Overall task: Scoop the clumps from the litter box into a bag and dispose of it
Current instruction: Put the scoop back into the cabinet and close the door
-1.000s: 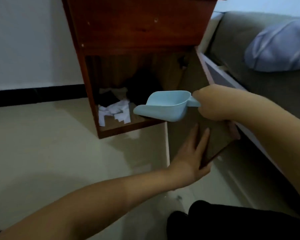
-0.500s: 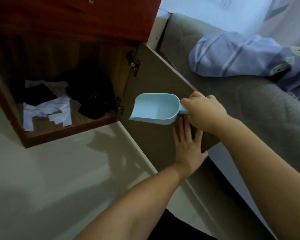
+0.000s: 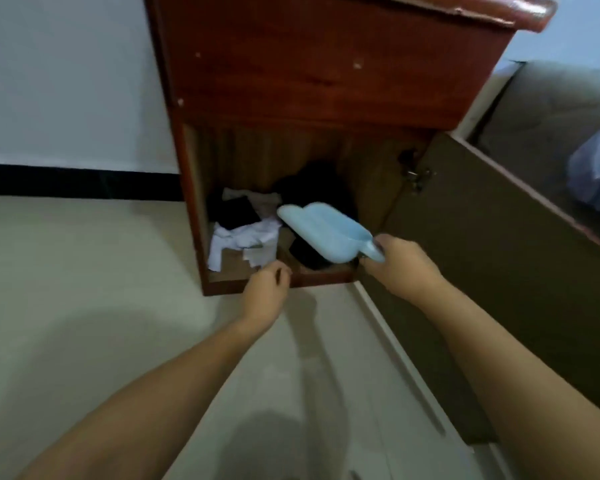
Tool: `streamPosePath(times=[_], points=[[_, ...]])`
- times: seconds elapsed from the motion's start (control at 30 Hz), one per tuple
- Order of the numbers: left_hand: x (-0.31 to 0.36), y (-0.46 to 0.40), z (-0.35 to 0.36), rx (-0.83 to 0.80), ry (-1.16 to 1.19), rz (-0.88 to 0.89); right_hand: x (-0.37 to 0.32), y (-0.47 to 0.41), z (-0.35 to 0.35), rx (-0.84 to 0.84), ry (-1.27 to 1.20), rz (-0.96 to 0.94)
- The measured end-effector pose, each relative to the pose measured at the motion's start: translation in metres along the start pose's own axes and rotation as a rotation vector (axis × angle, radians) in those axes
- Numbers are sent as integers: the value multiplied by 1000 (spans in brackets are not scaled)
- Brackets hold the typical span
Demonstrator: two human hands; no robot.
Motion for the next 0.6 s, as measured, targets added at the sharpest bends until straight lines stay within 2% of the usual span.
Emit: streamPosePath(times=[0.1, 0.13, 0.17, 0.23, 0.3, 0.37, 0.43, 0.53, 0.6], points=[[-29, -29, -44, 23, -154, -87, -33, -52, 72, -178, -159, -44], [-25, -33, -52, 17, -252, -31, -42, -64, 90, -211, -240, -29], [-14, -37, -58, 25, -390, 108, -54, -78, 106, -231, -315, -3], [17, -38, -64, 22, -776, 494, -81, -109, 132, -204, -456, 31], [24, -40, -63, -153, -1149, 736, -112, -139, 148, -145, -511, 19], [15, -53, -75, -365, -1412, 707, -136, -163, 158, -91, -511, 8], [2, -66, -88, -461, -1628, 598, -156, -181, 167, -68, -456, -28], [-10, -71, -89, -502, -1714, 541, -160, -203, 182, 17, -413, 29], [-10, -71, -84, -474, -1706, 576, -155, -211, 206, -46, -462, 69]])
Point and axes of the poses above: each hand's wrist, its own y-axis away from the middle knuckle, its own z-axis out of the palm, x = y × z, the point moved 9 cm from there along -y, towards the middle knuckle, and after that the axes turned 14 degrees about y, right-handed, at the moved point
